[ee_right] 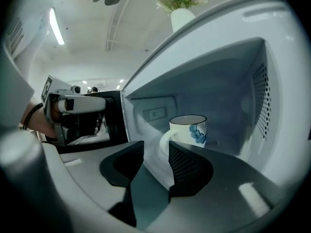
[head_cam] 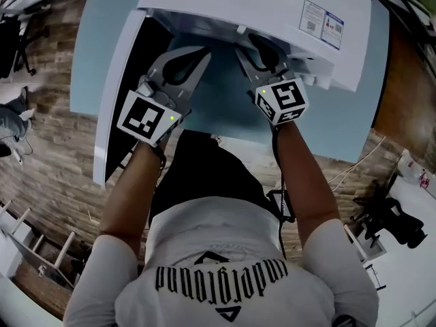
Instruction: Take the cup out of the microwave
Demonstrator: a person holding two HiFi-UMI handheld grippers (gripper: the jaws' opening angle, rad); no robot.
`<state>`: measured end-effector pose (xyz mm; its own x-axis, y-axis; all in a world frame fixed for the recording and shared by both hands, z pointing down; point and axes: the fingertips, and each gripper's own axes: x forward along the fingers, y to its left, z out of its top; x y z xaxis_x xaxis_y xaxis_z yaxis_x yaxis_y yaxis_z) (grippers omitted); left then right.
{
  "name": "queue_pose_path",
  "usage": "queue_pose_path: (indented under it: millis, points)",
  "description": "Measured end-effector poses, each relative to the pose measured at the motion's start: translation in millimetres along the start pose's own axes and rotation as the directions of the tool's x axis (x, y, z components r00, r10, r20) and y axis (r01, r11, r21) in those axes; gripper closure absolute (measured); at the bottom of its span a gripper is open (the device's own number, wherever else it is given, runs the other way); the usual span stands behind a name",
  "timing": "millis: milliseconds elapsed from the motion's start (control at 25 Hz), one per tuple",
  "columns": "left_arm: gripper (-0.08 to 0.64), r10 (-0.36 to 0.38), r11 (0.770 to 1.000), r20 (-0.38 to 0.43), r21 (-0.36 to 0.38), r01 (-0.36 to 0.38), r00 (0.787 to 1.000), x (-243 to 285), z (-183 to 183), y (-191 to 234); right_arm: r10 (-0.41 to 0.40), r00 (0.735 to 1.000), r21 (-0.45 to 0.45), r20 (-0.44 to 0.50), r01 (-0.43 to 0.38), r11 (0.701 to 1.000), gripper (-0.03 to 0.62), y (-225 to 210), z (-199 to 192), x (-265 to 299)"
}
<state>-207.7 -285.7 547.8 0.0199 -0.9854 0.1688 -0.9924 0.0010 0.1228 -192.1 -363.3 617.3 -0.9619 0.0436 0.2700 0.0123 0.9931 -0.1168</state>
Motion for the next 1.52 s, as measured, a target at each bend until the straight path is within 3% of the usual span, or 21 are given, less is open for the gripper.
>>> queue_pose_path:
  millis: [640, 760, 840, 1160, 1520]
  points:
    - [0.509, 0.014, 1.0, 0.011, 0.0, -0.014, 1.0, 2, -19, 7, 0.02, 1.0, -0.005, 0.007, -0.02, 1.0, 0.454, -11, -13, 42]
    - [0.509, 0.017, 1.0, 0.006, 0.001, -0.017, 1.0, 0, -21, 8, 0.029, 1.0, -0.017, 0.011, -0.028, 0.999, 0.473, -10, -12, 48]
    - [0.509, 0.018, 1.0, 0.006, -0.001, -0.018, 1.0, 0, -22, 8, 0.021, 1.0, -0.033, 0.014, -0.02, 0.999, 0.52, -10, -10, 51]
    - [0.509, 0.006, 1.0, -0.004, -0.012, -0.006, 1.0, 1, -24, 6, 0.025, 0.998, -0.064, 0.057, -0.021, 0.998, 0.543, -9, 2, 55]
    - [0.509, -0.007, 1.0, -0.003, -0.015, 0.007, 1.0, 2, -21, 1, 0.088, 0.991, -0.039, 0.101, -0.084, 0.996, 0.545, -2, 13, 44]
